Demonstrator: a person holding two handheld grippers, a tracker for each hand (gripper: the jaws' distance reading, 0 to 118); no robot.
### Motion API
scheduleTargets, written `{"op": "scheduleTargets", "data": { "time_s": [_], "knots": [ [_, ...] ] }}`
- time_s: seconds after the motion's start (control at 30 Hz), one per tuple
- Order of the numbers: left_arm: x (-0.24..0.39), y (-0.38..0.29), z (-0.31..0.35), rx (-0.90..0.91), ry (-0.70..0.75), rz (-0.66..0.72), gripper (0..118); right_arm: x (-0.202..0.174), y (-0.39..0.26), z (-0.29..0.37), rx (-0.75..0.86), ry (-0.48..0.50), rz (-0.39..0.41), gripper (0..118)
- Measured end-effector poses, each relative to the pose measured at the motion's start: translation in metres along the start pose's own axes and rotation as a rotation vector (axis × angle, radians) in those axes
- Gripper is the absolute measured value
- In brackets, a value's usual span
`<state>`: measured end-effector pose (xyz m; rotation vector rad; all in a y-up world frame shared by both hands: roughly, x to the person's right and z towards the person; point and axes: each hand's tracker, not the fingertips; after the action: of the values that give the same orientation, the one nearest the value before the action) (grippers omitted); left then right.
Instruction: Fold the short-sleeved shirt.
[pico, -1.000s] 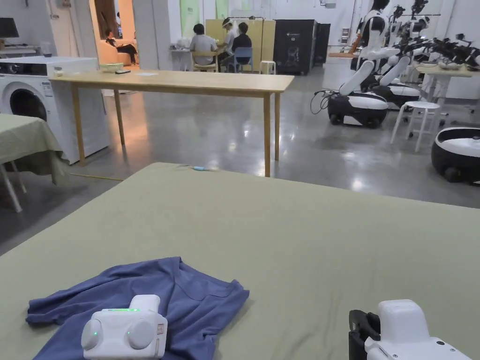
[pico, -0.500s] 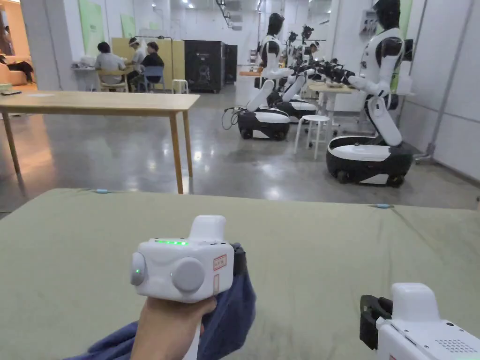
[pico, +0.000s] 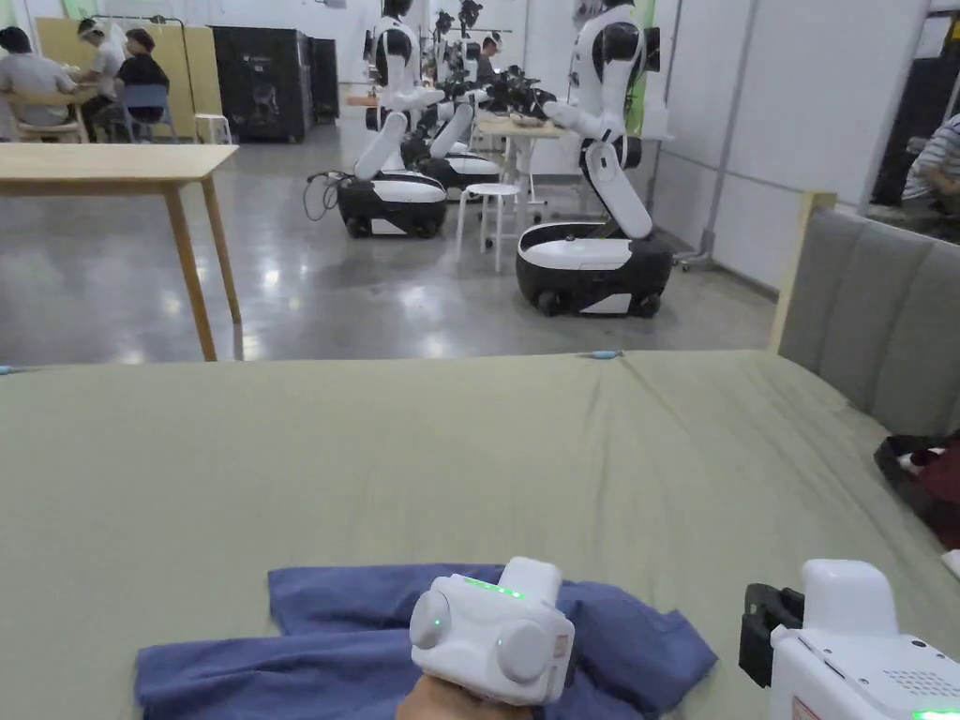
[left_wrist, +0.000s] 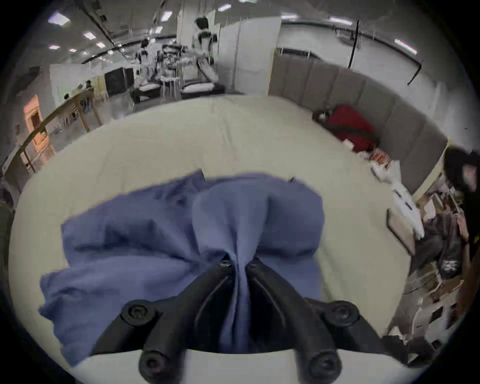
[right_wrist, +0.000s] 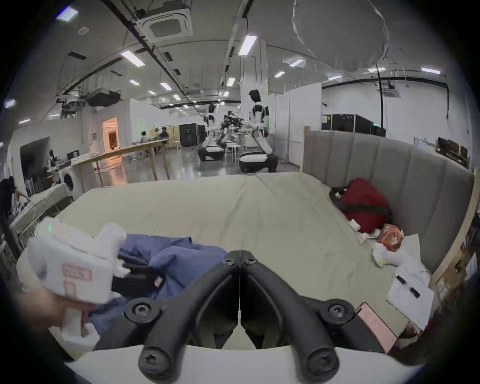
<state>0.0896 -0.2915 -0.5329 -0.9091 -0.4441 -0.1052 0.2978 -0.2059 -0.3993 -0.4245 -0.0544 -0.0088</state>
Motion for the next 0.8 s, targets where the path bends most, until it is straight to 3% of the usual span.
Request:
{"op": "scheduleTargets", "data": {
  "time_s": [0.1, 0.13, 0.2, 0.23, 0.27, 0.3, 0.33, 0.5, 0.63, 0.67, 0.7, 0.73, 0.8],
  "knots": [
    [0.004, -0.006, -0.002, 0.023, -0.013, 0.004, 4, 0.005, -0.004, -0.004, -0.009, 0.008, -0.003, 1],
    [0.006, -0.006, 0.002, 0.041, -0.014, 0.002, 16, 0.005, -0.005, -0.006, -0.009, 0.013, 0.000, 1],
    [0.006, -0.004, 0.024, 0.124, -0.002, -0.002, 23, 0.002, -0.005, -0.005, -0.006, 0.021, 0.009, 1],
    [0.006, -0.005, 0.038, 0.168, -0.013, -0.002, 44, 0.001, -0.004, -0.005, -0.003, 0.027, 0.011, 1],
    [0.007, -0.006, 0.053, 0.204, -0.023, -0.010, 84, 0.000, -0.004, -0.003, 0.003, 0.035, 0.013, 1],
    [0.007, -0.010, 0.069, 0.247, -0.022, -0.028, 111, -0.003, -0.003, -0.001, 0.009, 0.042, 0.016, 1],
    [0.006, -0.014, 0.091, 0.329, -0.003, -0.049, 117, -0.006, -0.002, 0.000, 0.015, 0.046, 0.021, 1],
    [-0.015, -0.055, 0.180, 0.552, 0.136, -0.130, 116, -0.022, 0.005, 0.012, 0.048, 0.080, 0.018, 1],
    [-0.050, -0.097, 0.212, 0.535, 0.269, -0.109, 112, -0.043, 0.004, 0.018, 0.065, 0.111, 0.016, 1],
    [-0.058, -0.107, 0.215, 0.501, 0.278, -0.087, 97, -0.048, 0.003, 0.019, 0.066, 0.118, 0.017, 1],
    [-0.067, -0.115, 0.216, 0.476, 0.283, -0.058, 59, -0.054, 0.002, 0.019, 0.065, 0.130, 0.014, 1],
    [-0.078, -0.122, 0.216, 0.445, 0.276, -0.018, 0, -0.060, 0.002, 0.019, 0.059, 0.143, 0.012, 1],
    [-0.099, -0.137, 0.210, 0.372, 0.307, 0.059, 0, -0.069, 0.000, 0.016, 0.048, 0.156, 0.018, 1]
  ]
}}
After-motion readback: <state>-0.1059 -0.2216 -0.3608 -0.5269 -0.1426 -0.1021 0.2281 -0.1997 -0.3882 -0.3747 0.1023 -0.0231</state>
